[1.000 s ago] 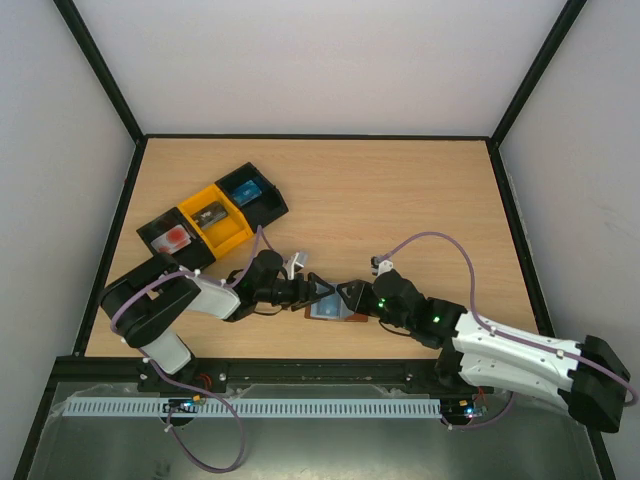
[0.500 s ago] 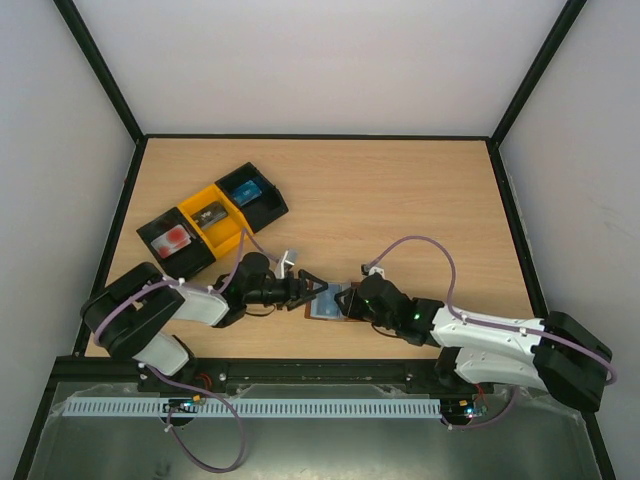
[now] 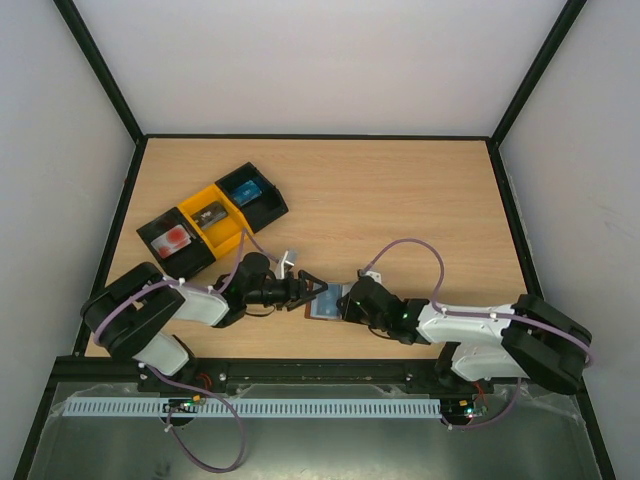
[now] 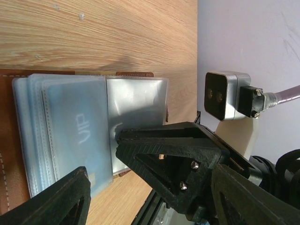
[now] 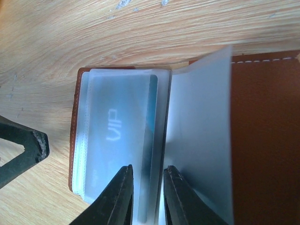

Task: Take the credit cards out of the card holder

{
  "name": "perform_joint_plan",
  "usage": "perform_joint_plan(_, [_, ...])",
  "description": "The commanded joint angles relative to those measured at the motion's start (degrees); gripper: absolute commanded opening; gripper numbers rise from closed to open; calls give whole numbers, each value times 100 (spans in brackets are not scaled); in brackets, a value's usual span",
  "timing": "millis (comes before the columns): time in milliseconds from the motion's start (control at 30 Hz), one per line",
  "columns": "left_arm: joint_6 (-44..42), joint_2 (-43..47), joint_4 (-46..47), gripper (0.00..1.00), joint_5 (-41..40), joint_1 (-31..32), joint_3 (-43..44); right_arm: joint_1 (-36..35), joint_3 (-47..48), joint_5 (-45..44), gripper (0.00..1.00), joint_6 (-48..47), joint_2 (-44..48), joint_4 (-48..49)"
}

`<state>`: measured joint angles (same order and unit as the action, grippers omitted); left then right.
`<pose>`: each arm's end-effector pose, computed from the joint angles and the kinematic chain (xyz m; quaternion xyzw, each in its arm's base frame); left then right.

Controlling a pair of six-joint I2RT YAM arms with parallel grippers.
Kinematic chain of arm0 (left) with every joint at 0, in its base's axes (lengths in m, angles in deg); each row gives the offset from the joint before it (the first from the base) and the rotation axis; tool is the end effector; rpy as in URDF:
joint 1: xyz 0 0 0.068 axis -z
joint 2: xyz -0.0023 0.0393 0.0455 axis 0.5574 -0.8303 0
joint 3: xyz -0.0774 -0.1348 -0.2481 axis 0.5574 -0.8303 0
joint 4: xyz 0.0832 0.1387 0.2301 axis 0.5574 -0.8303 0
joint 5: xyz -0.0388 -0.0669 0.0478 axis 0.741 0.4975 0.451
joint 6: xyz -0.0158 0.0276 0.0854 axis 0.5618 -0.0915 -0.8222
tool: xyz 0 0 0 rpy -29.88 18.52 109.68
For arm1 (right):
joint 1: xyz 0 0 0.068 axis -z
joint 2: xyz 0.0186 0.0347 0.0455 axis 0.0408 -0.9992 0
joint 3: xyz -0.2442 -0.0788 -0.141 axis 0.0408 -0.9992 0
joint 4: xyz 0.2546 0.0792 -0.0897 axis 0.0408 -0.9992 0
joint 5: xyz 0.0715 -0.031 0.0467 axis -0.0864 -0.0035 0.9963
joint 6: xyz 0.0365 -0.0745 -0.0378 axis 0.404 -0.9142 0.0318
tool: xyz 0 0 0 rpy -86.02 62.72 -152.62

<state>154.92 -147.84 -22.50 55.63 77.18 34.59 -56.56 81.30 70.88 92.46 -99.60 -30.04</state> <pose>0.1840 -0.2341 0.1260 -0.0112 0.7978 -0.5903 0.1221 0.1270 0.2172 0.1078 0.0053 0.9182 0.3517 0.1822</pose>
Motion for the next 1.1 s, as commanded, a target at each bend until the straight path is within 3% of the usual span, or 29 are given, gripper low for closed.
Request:
perform_joint_plan(0, [-111,-80,87,72,-30,-42,-50,-32,-106,-33,20,-59,-213,357])
perform_joint_plan(133, [-121,-91,86,72,-39,-48,-64,-34,-205,-53,17,-12,-330,419])
perform_joint_plan(400, [-145,-159,93,72,-9,-42,-31,-33,-556,-193,2,118,-305,476])
perform_joint_plan(867, [-132,-326,346,73,113,10,23,-26,-758,-160,2,228,-284,719])
perform_joint_plan(1067, [-220,-463,330,73,68,11,42,-33,-709,-173,6,185,165,655])
